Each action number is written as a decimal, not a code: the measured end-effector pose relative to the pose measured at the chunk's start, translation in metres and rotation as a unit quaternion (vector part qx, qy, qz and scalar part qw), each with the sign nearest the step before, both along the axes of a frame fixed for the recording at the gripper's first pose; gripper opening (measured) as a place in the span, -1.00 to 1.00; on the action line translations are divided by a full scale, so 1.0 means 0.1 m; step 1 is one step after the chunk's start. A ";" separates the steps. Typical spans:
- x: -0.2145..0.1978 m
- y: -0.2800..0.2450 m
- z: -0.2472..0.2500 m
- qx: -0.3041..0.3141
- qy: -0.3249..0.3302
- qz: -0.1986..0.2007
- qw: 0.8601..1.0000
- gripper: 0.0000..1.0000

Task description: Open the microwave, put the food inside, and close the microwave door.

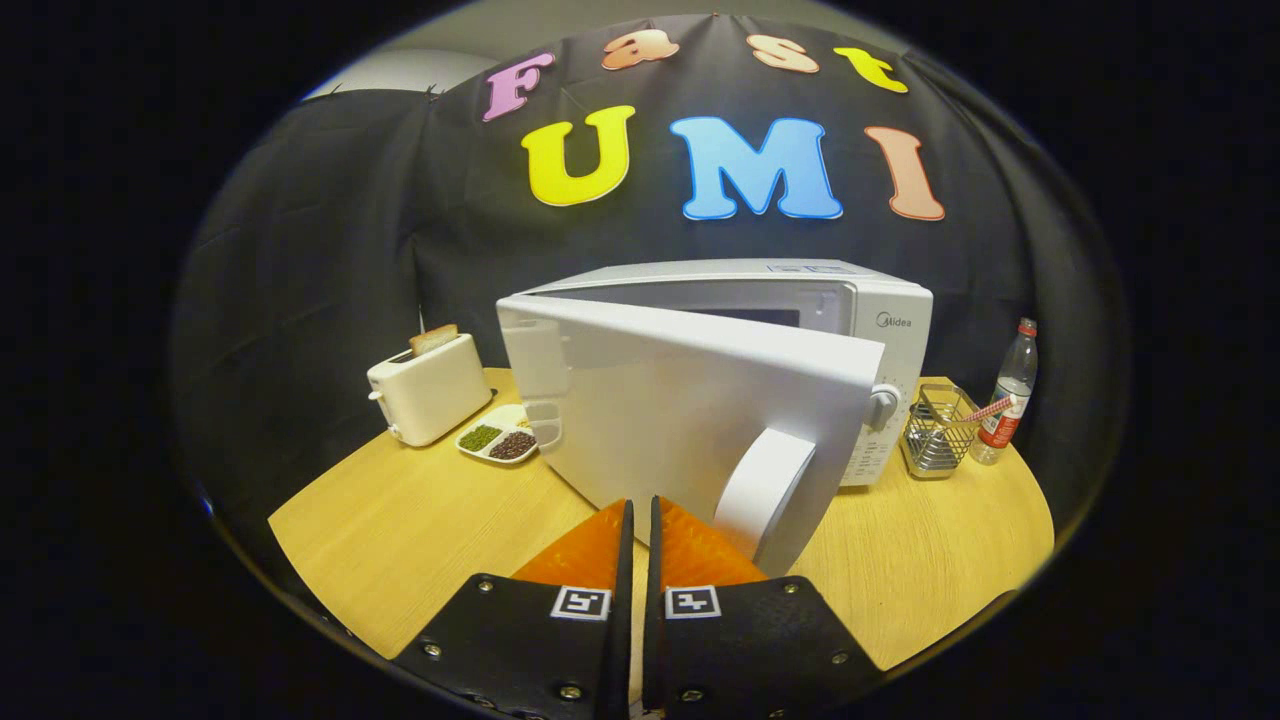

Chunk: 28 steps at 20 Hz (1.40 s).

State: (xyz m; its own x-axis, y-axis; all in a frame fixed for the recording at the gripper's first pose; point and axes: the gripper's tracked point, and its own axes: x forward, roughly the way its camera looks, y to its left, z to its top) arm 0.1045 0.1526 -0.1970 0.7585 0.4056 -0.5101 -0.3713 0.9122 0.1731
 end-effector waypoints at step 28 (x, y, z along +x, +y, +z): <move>1.36 -0.29 -0.60 -0.066 -0.001 -0.062 0.996 -0.89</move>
